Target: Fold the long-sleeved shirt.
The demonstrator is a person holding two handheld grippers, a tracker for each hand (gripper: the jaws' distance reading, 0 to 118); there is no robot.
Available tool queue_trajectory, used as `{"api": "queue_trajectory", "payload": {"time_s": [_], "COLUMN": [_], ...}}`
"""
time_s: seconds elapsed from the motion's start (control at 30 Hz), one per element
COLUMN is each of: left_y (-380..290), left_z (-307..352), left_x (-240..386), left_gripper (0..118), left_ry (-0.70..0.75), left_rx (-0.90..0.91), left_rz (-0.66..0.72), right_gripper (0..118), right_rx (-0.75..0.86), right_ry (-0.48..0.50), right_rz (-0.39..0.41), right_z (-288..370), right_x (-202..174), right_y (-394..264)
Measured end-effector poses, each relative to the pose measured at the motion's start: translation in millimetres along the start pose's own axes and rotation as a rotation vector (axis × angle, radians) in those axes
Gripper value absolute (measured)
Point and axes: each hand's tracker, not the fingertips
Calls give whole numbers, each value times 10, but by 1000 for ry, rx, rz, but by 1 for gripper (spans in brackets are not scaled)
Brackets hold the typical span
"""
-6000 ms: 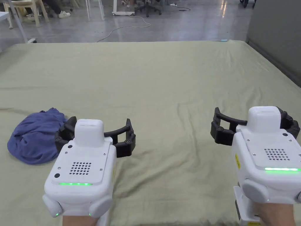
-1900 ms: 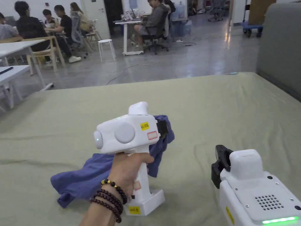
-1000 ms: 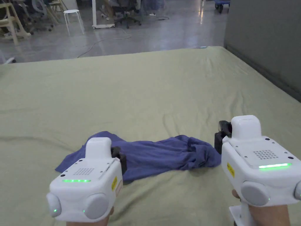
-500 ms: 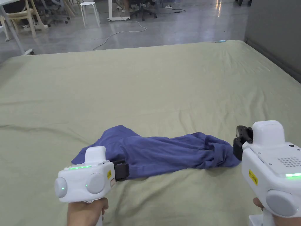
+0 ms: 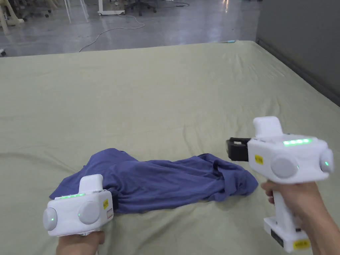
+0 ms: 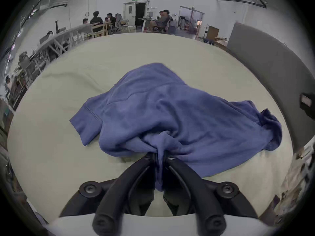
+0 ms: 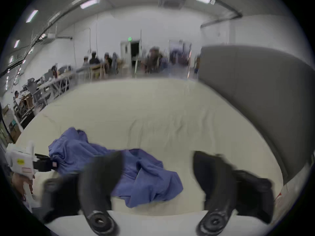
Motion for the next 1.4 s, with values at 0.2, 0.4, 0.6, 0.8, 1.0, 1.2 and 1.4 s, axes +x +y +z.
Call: {"api": "queue_trajectory", "payload": {"time_s": [0.2,0.4,0.6,0.8,1.0,1.2,1.4], "left_y": [8,35,153,764,1913,3202,3884], "left_z": [117,122,281,903,1719,2484,2912], "left_x": [-9,28,-44,-88,-49,67,127], "left_gripper": [4,4,4,4,4,4,4], "left_ry": [-7,-11,-24,-106,-129,6,37], "left_rx": [9,6,30,205,392,556,613], "left_rz": [-4,-33,-38,5,-36,-58,-40], "right_gripper": [89,13,6,5,5,5,5], "right_rx": [-318,-456,-286,0,221,324,377], "right_ry": [76,-9,28,77,63,-3,-63], "right_rz": [106,193,91,34,123,110,99], "right_z": [-938,-1347,-910,-2,795,1195,1390], "right_x": [-26,-210,-83,60,-28,-18,21], "right_y": [183,-73,49,727,1807,3032,3585]}}
